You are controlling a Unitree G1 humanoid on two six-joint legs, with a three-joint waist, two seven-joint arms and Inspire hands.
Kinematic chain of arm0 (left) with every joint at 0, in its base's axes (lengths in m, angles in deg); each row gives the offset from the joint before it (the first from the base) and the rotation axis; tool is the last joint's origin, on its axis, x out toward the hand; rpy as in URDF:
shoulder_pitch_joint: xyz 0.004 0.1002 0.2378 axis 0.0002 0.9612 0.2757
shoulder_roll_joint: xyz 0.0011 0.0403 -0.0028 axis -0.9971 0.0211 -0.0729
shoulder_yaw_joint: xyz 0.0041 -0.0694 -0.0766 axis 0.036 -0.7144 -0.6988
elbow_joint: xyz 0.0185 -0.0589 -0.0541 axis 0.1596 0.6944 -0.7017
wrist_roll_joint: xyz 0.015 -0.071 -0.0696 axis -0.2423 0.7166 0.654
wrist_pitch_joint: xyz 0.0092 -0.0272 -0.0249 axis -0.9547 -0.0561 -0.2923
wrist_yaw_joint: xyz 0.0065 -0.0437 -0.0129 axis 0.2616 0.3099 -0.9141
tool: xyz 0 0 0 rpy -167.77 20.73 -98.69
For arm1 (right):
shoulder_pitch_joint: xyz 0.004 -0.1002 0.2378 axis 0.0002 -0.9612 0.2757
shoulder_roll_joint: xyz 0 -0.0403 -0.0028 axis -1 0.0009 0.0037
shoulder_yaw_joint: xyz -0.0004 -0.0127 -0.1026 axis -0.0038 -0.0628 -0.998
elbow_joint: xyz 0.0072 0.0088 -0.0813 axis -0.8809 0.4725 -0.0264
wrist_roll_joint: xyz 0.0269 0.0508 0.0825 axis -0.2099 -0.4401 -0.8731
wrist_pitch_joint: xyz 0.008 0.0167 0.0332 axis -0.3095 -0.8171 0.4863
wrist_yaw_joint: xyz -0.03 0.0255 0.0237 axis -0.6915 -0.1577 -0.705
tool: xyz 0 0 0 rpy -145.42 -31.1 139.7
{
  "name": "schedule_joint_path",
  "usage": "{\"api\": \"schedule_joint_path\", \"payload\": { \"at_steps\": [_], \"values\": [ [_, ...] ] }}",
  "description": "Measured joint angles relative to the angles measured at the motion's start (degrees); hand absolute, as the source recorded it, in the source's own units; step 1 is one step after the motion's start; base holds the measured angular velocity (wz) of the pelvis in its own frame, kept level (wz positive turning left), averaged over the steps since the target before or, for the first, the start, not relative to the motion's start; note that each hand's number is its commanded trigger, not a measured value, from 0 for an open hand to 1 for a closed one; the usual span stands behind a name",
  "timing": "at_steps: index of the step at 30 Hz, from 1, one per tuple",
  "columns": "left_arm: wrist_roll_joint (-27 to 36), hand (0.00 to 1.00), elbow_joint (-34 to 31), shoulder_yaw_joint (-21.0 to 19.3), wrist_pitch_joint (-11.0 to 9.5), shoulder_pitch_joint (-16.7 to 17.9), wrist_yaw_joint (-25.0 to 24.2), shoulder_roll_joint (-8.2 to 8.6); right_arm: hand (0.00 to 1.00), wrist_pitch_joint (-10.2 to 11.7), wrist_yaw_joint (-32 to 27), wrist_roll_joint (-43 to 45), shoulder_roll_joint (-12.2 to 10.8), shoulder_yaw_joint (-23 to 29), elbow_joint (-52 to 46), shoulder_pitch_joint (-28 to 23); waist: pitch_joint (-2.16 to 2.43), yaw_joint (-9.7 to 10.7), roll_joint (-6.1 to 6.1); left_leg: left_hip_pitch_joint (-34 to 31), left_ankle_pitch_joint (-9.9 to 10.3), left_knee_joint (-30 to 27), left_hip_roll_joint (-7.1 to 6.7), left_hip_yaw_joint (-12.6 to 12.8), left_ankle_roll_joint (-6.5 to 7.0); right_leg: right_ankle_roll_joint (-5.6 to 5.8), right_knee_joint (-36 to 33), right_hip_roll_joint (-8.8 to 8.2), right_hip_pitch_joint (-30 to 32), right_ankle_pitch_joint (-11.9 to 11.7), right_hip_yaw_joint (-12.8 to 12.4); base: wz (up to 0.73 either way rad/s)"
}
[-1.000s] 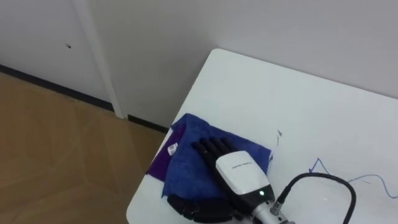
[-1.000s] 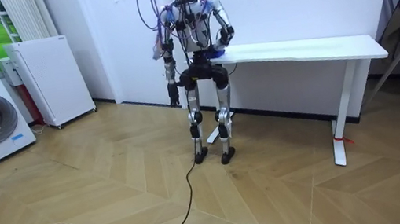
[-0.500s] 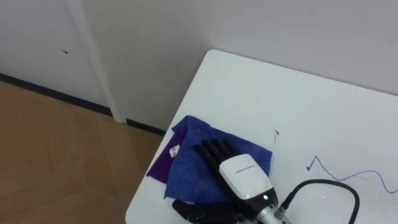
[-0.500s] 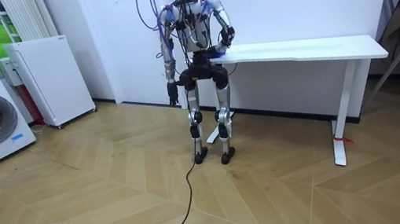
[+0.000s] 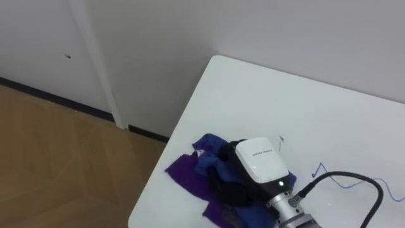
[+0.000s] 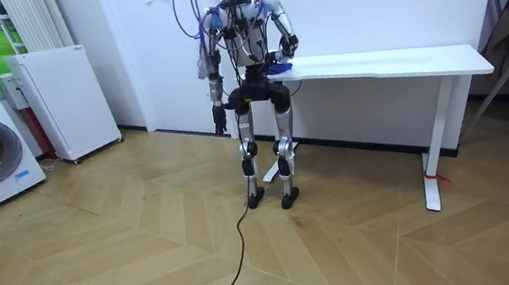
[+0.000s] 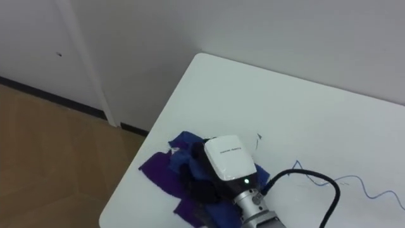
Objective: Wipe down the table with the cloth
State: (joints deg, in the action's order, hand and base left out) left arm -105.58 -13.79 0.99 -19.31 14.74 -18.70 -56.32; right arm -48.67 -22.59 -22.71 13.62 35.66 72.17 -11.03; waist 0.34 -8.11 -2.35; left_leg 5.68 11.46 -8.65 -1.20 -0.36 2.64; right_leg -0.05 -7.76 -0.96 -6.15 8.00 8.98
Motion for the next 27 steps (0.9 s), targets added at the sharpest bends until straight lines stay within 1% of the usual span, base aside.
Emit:
{"api": "schedule_joint_path", "payload": {
  "at_steps": [5,13,19,22,23,25,26,27],
  "values": [
    [0.0,0.00,0.0,-0.7,-0.1,0.2,0.0,-0.41,1.00,0.0,0.3,-1.5,0.2,0.7,0.1,-0.1,-0.23,0.0,-0.60,0.0,0.0,0.0,-0.01,0.0,0.07,0.00,0.0,-0.05,0.0,0.0,0.0,0.00],
    [0.0,0.00,0.0,-0.7,-0.4,0.5,0.0,-0.69,1.00,0.0,0.5,-1.4,0.4,1.7,0.1,-0.1,-0.26,0.4,-0.61,0.0,0.0,-0.1,0.01,0.0,0.08,0.00,0.0,-0.07,-0.2,0.0,0.4,0.02],
    [0.0,0.00,-0.7,-2.3,-0.2,2.6,0.0,-0.89,1.00,0.0,0.2,-4.1,0.6,3.9,0.5,-1.6,-0.24,0.5,-0.56,0.0,0.0,-0.1,-0.15,0.0,0.08,0.18,0.0,-0.27,-0.3,0.1,0.6,0.00],
    [0.0,0.00,-2.2,-2.4,0.3,3.6,0.0,-1.02,1.00,0.1,-0.3,-7.1,0.6,4.6,1.9,-1.8,-0.24,0.4,-0.39,0.0,0.1,-0.1,-0.31,-0.1,0.13,0.28,0.0,-0.48,-0.4,0.2,0.8,0.01],
    [0.0,0.00,-2.2,-2.3,0.4,3.6,0.0,-1.02,1.00,0.2,-0.6,-8.7,0.3,4.7,2.9,-1.6,-0.21,0.3,-0.30,0.1,0.1,-0.2,-0.38,-0.2,0.14,0.32,0.0,-0.56,-0.5,0.2,0.9,0.04],
    [0.0,0.00,-2.2,-2.1,0.4,3.7,0.0,-1.00,1.00,0.2,-0.7,-9.1,0.0,4.7,4.1,-1.3,-0.24,0.2,0.03,0.7,0.1,-0.2,-0.40,-0.2,0.25,0.34,0.0,-0.58,-1.0,0.2,0.8,-0.02],
    [0.0,0.00,-2.2,-1.5,0.5,3.7,0.1,-0.86,1.00,0.1,-0.8,-9.9,-0.6,4.5,4.9,-0.8,-0.14,-0.1,0.31,1.2,0.2,-0.1,-0.39,-0.1,0.41,0.38,0.0,-0.54,-1.5,0.2,0.7,-0.09],
    [0.0,0.00,-2.2,-1.1,0.6,3.6,0.2,-0.46,1.00,-0.6,-0.2,-10.8,-1.4,4.3,5.6,0.0,-0.20,-0.1,0.63,1.7,0.3,-0.1,-0.37,0.0,0.45,0.40,-0.1,-0.54,-1.8,0.2,0.5,-0.11]
  ]
}}
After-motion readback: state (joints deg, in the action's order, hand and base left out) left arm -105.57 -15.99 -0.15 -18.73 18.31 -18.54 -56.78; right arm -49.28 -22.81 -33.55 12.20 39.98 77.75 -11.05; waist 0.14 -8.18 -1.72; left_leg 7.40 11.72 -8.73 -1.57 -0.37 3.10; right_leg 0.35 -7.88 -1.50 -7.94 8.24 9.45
